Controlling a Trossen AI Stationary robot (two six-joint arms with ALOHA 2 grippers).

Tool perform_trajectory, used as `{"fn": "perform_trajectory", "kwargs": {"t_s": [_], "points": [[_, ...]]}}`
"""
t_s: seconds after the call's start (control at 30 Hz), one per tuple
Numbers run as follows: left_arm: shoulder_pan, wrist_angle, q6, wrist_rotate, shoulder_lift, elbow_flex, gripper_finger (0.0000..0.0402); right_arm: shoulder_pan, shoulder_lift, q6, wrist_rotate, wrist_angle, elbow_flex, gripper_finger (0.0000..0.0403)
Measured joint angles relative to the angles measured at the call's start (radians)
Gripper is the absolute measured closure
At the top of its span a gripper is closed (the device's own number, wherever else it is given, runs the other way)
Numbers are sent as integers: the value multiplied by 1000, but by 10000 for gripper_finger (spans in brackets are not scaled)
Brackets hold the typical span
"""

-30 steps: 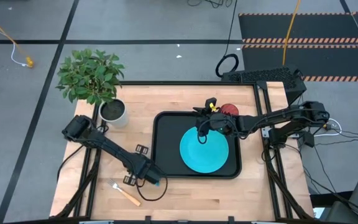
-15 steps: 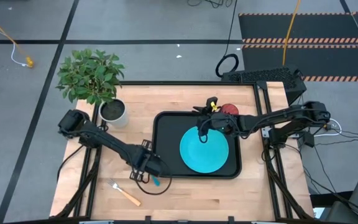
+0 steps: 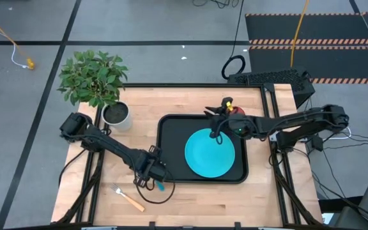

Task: Pick and place plate/cup/fork/spoon on tray
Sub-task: Put the blue spoon on the black serving tray to the left of the blue plate

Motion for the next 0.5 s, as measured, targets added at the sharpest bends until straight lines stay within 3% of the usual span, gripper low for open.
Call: {"fn": "perform_trajectory", "kwargs": {"t_s": [0.33, 0.5], "points": [[-17, -105, -2, 41, 1, -10, 210, 2, -125, 31, -4, -2, -64, 326], [-43, -77, 12, 52, 1, -10, 233, 2, -151, 64, -4, 21, -77, 326]]}}
